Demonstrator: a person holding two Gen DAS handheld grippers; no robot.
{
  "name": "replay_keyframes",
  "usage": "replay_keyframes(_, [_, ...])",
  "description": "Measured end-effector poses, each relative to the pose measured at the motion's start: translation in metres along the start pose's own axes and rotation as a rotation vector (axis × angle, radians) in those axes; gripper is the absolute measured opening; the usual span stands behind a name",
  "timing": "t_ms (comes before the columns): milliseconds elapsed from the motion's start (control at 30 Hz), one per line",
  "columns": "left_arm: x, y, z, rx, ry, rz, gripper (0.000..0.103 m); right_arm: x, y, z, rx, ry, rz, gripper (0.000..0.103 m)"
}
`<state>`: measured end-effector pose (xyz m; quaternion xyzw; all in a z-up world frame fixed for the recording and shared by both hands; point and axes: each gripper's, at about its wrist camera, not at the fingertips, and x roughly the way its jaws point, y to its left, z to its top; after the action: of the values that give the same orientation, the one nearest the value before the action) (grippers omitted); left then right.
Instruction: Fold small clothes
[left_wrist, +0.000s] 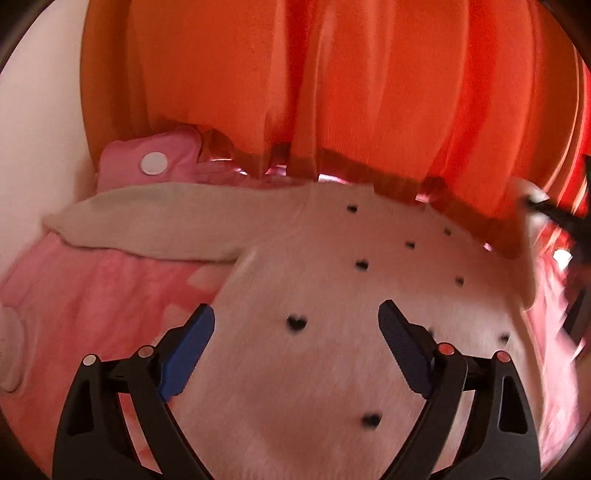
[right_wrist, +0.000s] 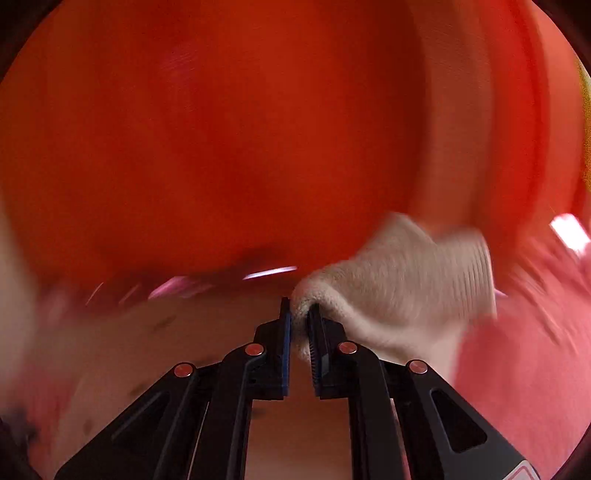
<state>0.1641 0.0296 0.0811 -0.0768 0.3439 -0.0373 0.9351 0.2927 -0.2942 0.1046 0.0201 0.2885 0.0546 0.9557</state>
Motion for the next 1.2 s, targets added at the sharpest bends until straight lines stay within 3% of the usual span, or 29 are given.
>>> replay_keyframes(67, [0.014,0.003,0.01,-0.046,0.009,-0.025,0.093,0.042,0.057,-0.032,-0.106,0.102,0.052,0.02])
replay_keyframes(167, [0.047,0.006,0.021,-0.106,0.071,-0.076,0.094,0.078,0.066,-0.075,-0.084,0.209,0.02,0.024])
replay_keyframes(267, [0.082,0.006,0.025,-0.129,0.14,-0.137,0.094,0.059,0.028,-0.096,0.048,0.21,0.022,0.031])
replay_keyframes(333, [0.104,0.0,0.028,-0.128,0.16,-0.137,0.094,0.045,0.006,-0.103,0.109,0.196,-0.012,0.048])
replay_keyframes(433, [0.14,-0.011,0.036,-0.132,0.182,-0.1,0.096,0.034,-0.043,-0.11,0.239,0.212,-0.047,0.049])
replay_keyframes(500, [0.163,-0.007,0.038,-0.21,0.201,-0.104,0.096,0.033,-0.064,-0.116,0.32,0.24,-0.066,0.05])
replay_keyframes(533, [0.175,-0.002,0.039,-0.265,0.22,-0.113,0.094,0.036,-0.078,-0.118,0.377,0.248,-0.064,0.05])
replay_keyframes(633, [0.192,0.009,0.046,-0.343,0.212,-0.094,0.067,0.043,-0.103,-0.122,0.505,0.228,-0.035,0.05])
replay_keyframes(667, [0.193,0.007,0.051,-0.321,0.209,-0.077,0.035,0.049,-0.11,-0.12,0.543,0.223,-0.025,0.047])
replay_keyframes(700, [0.195,0.006,0.054,-0.308,0.216,-0.08,0.008,0.052,-0.113,-0.117,0.556,0.221,-0.027,0.025])
replay_keyframes(733, [0.195,0.006,0.058,-0.306,0.217,-0.107,0.011,0.054,-0.113,-0.113,0.561,0.216,-0.035,0.007])
replay_keyframes(800, [0.182,0.005,0.066,-0.305,0.175,-0.157,0.01,0.039,-0.115,-0.1,0.578,0.123,-0.024,0.006])
replay_keyframes(867, [0.178,0.001,0.068,-0.245,0.15,-0.122,0.01,0.025,-0.112,-0.098,0.542,0.066,-0.076,0.006])
replay_keyframes(900, [0.182,-0.001,0.064,-0.219,0.163,-0.104,0.011,0.031,-0.111,-0.103,0.519,0.089,-0.114,0.006])
replay_keyframes(967, [0.197,-0.001,0.051,-0.203,0.222,-0.072,0.01,0.059,-0.113,-0.125,0.505,0.238,-0.142,0.006])
replay_keyframes(1033, [0.195,0.002,0.04,-0.206,0.196,-0.072,0.011,0.043,-0.108,-0.125,0.504,0.211,-0.147,0.006])
replay_keyframes(1133, [0.19,-0.004,0.038,-0.157,0.186,-0.047,0.012,0.003,-0.091,-0.116,0.476,0.098,-0.182,0.006])
replay_keyframes(1200, [0.19,-0.008,0.037,-0.13,0.183,-0.026,0.012,-0.001,-0.081,-0.111,0.411,0.075,-0.236,0.007])
